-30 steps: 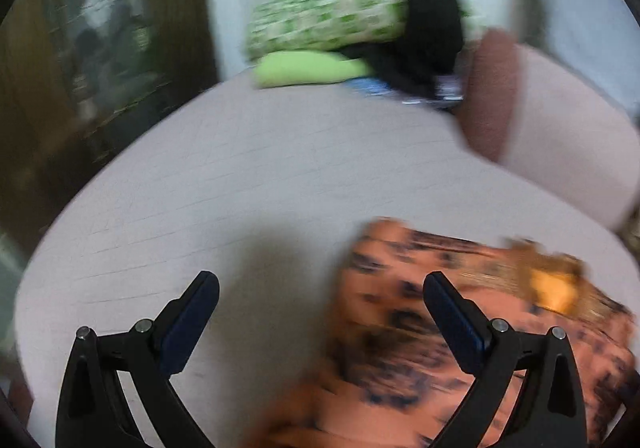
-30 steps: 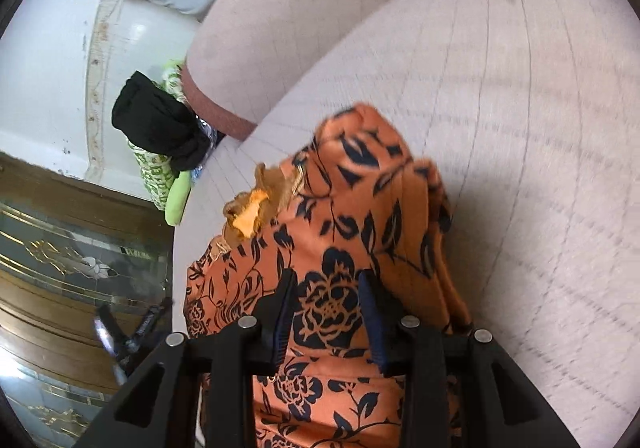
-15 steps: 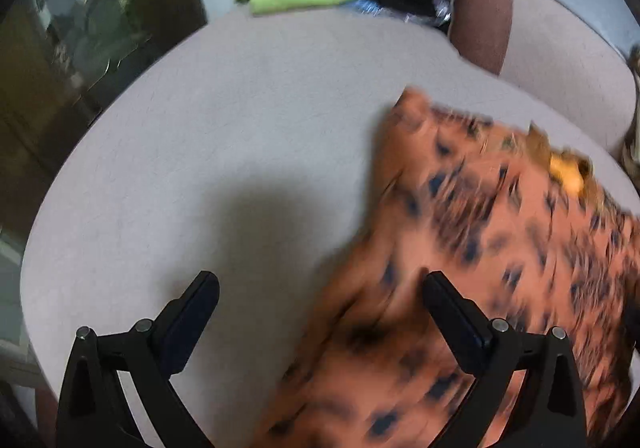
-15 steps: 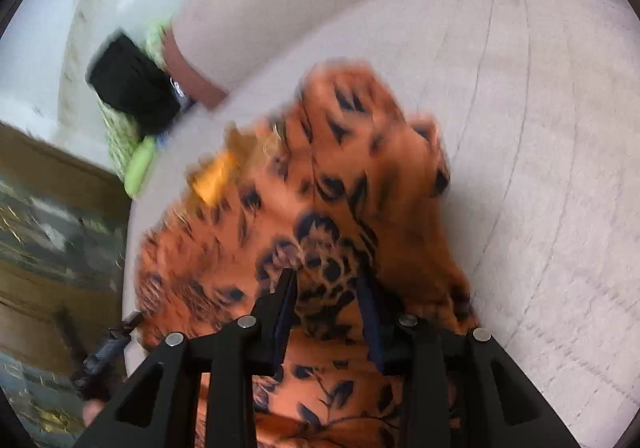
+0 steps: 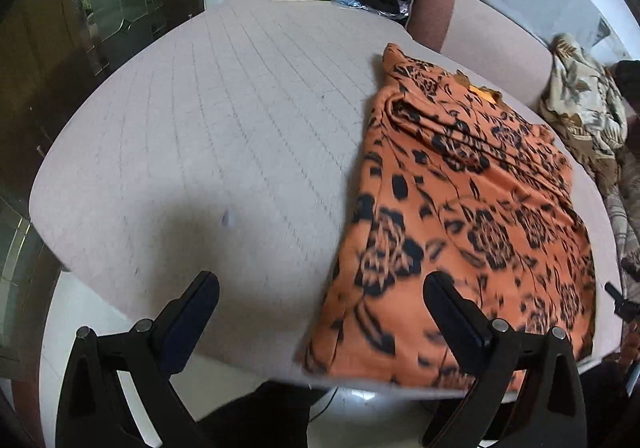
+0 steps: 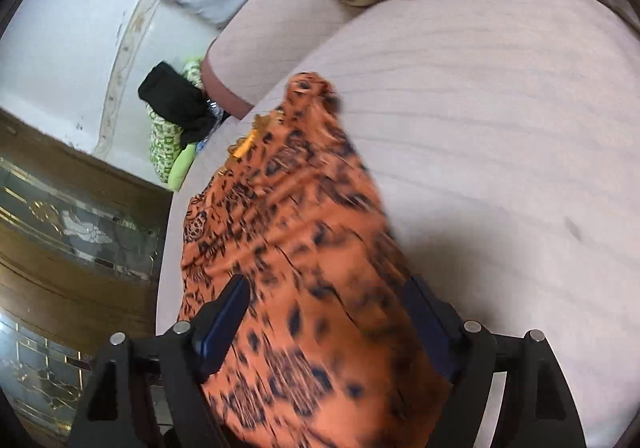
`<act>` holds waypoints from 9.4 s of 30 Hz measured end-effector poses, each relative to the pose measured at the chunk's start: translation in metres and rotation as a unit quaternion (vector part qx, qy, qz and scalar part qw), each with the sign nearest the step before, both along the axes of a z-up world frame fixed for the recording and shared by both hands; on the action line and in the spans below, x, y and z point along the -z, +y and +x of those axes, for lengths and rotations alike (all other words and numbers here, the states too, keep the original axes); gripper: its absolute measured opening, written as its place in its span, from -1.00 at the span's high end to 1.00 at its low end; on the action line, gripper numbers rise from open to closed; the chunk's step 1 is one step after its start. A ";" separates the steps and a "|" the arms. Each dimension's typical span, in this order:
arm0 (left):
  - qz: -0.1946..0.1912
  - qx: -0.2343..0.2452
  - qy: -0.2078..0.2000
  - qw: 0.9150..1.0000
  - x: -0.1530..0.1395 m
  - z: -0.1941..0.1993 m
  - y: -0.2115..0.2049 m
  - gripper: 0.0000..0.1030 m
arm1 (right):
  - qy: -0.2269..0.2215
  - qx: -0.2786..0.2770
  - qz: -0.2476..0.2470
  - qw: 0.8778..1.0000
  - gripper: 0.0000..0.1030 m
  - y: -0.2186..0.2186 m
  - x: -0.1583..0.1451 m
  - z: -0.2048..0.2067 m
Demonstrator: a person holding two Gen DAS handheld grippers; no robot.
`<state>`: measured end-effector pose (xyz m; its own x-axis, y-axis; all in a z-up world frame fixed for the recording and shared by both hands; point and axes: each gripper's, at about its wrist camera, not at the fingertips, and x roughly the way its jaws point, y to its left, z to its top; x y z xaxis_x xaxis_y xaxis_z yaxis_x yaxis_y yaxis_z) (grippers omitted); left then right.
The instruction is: Fold small clothes
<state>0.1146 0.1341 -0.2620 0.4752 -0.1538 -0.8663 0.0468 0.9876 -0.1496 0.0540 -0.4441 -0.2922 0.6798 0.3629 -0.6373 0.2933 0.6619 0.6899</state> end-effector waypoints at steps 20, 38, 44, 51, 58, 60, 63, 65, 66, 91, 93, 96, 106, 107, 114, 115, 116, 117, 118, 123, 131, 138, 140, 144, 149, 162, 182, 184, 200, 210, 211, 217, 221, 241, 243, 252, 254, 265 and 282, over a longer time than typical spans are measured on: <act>-0.050 0.015 0.069 0.996 0.054 -0.001 -0.012 -0.08 | 0.074 -0.068 -0.113 0.988 0.62 0.049 0.037 -0.044; -0.078 0.064 0.078 0.992 0.051 0.011 -0.028 0.88 | 0.083 -0.124 -0.166 0.975 0.78 0.078 0.026 -0.026; -0.157 0.087 0.055 0.982 0.013 0.031 -0.017 0.88 | 0.006 -0.126 -0.079 0.989 0.79 0.062 -0.023 -0.007; -0.212 0.094 0.017 0.973 -0.039 0.127 -0.017 0.88 | -0.071 -0.070 -0.026 0.995 0.79 0.033 -0.075 0.068; -0.190 0.067 0.023 0.979 -0.025 0.297 -0.055 0.88 | -0.068 0.018 -0.014 0.997 0.81 -0.016 -0.066 0.217; -0.187 0.053 0.040 0.980 0.003 0.338 -0.066 0.87 | -0.077 0.052 0.011 0.996 0.78 -0.036 -0.042 0.258; -0.169 0.035 0.060 0.983 0.051 0.381 -0.086 0.86 | -0.085 0.103 0.073 0.988 0.73 -0.064 -0.011 0.275; -0.179 0.022 0.074 0.981 0.070 0.392 -0.091 0.86 | -0.100 0.119 0.079 0.985 0.71 -0.068 0.006 0.280; -0.199 0.009 0.071 0.977 0.074 0.391 -0.089 0.85 | -0.089 0.118 0.061 0.987 0.70 -0.068 0.006 0.285; -0.071 -0.171 -0.007 0.983 0.065 0.214 -0.053 -0.41 | -0.008 -0.248 -0.156 0.956 0.27 0.306 0.008 0.371; -0.062 -0.157 -0.002 0.986 0.067 0.224 -0.057 -0.41 | 0.008 -0.220 -0.177 0.959 0.30 0.311 0.005 0.415; -0.030 -0.150 -0.007 0.988 0.068 0.237 -0.060 -0.41 | 0.014 -0.153 -0.201 0.968 0.30 0.296 -0.009 0.468; -0.056 -0.101 -0.064 0.991 0.033 0.227 -0.072 -0.43 | -0.043 -0.086 -0.241 0.966 0.24 0.200 -0.076 0.364; -0.056 -0.084 -0.061 0.993 0.032 0.225 -0.081 -0.43 | -0.039 -0.076 -0.242 0.967 0.24 0.185 -0.076 0.343; 0.021 -0.077 0.007 0.997 0.076 0.228 -0.094 -0.65 | 0.018 -0.025 -0.256 0.966 0.23 0.111 -0.044 0.241; 0.012 -0.081 0.011 0.997 0.074 0.227 -0.090 -0.65 | 0.024 -0.024 -0.240 0.970 0.24 0.105 -0.040 0.237; 0.008 -0.081 0.013 0.997 0.071 0.226 -0.088 -0.65 | 0.023 -0.032 -0.218 0.975 0.24 0.105 -0.036 0.236; 0.003 -0.085 0.009 0.996 0.068 0.224 -0.085 -0.65 | 0.018 -0.043 -0.207 0.977 0.24 0.109 -0.036 0.238; -0.006 -0.095 0.004 0.995 0.064 0.221 -0.081 -0.63 | 0.007 -0.063 -0.204 0.977 0.24 0.124 -0.037 0.247; -0.025 -0.157 -0.039 0.986 0.041 0.212 -0.063 -0.63 | -0.019 -0.171 -0.174 0.970 0.23 0.209 -0.034 0.293; 0.031 -0.170 -0.017 0.985 0.041 0.225 -0.041 -0.63 | 0.001 -0.284 -0.139 0.949 0.23 0.340 0.001 0.378; 0.038 -0.224 -0.067 0.972 0.016 0.212 0.004 -0.63 | 0.022 -0.245 -0.164 0.955 0.30 0.339 -0.003 0.411; 0.029 -0.214 -0.071 0.974 0.014 0.210 0.004 -0.63 | 0.012 -0.221 -0.173 0.960 0.30 0.327 -0.019 0.402; 0.046 -0.162 -0.075 0.983 0.008 0.204 -0.019 -0.63 | -0.018 -0.182 -0.197 0.963 0.30 0.292 -0.052 0.368; 0.040 -0.067 -0.093 0.993 0.000 0.201 -0.058 -0.63 | 0.001 -0.112 -0.244 0.963 0.30 0.213 -0.064 0.309; 0.024 0.051 -0.089 0.994 0.010 0.210 -0.163 -0.64 | 0.015 0.002 -0.213 0.977 0.30 0.082 -0.033 0.222; 0.126 0.015 -0.032 0.991 0.068 0.229 -0.164 -0.88 | 0.041 -0.023 -0.159 0.986 0.25 0.054 0.007 0.231; 0.086 0.006 -0.020 0.996 0.055 0.232 -0.154 -0.87 | 0.033 -0.026 -0.154 0.987 0.25 0.055 -0.005 0.228; -0.029 -0.132 -0.007 0.991 0.031 0.174 -0.044 -0.87 | -0.070 -0.001 -0.020 0.997 -0.49 0.048 -0.057 0.145; -0.176 -0.132 0.026 0.975 0.053 0.142 -0.051 -0.84 | -0.041 0.070 0.069 0.994 -0.49 0.015 -0.010 0.084; -0.169 -0.131 0.018 0.977 0.053 0.143 -0.053 -0.84 | -0.044 0.076 0.073 0.994 -0.49 0.013 -0.008 0.085; -0.155 -0.132 0.008 0.979 0.061 0.165 -0.050 0.43 | -0.054 0.035 0.070 0.995 -0.42 0.030 -0.011 0.114; -0.185 -0.161 0.008 0.969 0.065 0.169 -0.041 0.41 | -0.049 -0.033 -0.004 0.998 0.46 0.075 -0.030 0.148; -0.143 -0.125 -0.062 0.980 0.059 0.193 -0.072 0.41 | 0.025 -0.174 -0.089 0.980 0.60 0.193 0.021 0.237; -0.155 -0.133 -0.053 0.977 0.062 0.192 -0.068 -0.03 | 0.009 -0.169 -0.080 0.982 0.52 0.192 0.011 0.232; -0.174 -0.091 -0.086 0.977 0.057 0.186 -0.077 0.50 | 0.023 -0.198 -0.074 0.977 0.54 0.230 0.029 0.241; -0.173 -0.085 -0.089 0.977 0.057 0.186 -0.077 0.53 | 0.011 -0.192 -0.088 0.977 0.60 0.232 0.025 0.242; -0.183 -0.089 -0.070 0.977 0.068 0.201 -0.083 0.27 | 0.009 -0.205 -0.044 0.978 0.62 0.235 0.030 0.254; -0.164 -0.038 -0.128 0.977 0.046 0.193 -0.116 0.41 | -0.033 -0.135 -0.049 0.989 0.54 0.178 -0.011 0.239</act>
